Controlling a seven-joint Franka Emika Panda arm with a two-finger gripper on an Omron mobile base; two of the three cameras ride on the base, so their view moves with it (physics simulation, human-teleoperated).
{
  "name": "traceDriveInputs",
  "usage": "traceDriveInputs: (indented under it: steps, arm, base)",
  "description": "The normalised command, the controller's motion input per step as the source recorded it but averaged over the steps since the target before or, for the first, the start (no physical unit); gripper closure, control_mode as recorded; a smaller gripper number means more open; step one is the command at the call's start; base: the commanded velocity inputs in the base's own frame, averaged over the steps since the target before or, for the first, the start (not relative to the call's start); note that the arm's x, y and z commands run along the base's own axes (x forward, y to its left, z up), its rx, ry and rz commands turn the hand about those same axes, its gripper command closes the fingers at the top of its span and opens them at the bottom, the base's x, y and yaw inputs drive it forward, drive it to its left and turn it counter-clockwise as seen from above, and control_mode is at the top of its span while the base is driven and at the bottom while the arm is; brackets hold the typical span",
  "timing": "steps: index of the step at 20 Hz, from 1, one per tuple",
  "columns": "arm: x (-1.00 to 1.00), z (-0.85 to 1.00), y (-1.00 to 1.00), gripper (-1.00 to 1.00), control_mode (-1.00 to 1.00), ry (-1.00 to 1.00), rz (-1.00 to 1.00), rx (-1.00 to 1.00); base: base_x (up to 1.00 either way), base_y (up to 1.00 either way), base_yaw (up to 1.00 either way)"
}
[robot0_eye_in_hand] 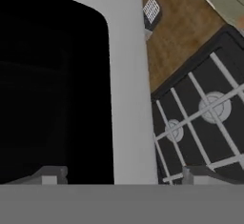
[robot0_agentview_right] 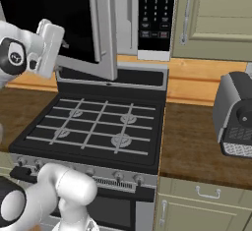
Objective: Open the microwave, place the bowl with waffle inside the microwave, then close the microwave door and turn it on.
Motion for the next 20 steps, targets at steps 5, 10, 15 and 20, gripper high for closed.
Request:
traceDriveInputs:
  steps: [5, 10, 15, 20]
  arm:
    - [0.7, 0.19, -0.12, -1.0, -1.0, -0.02, 0.17, 0.26]
    - [0.57, 0.03, -0.16, -1.0, -1.0, -0.09, 0.15, 0.28]
    - [0.55, 0.0, -0.15, -1.0, -1.0, -0.18, 0.13, 0.31]
    - [0.57, 0.0, -0.07, -1.0, -1.0, -0.21, 0.14, 0.31]
  base:
    - [0.0, 0.0, 0.0]
    - [0.0, 0.0, 0.0]
    - [0.0, 0.0, 0.0]
    - [0.0, 0.0, 0.0]
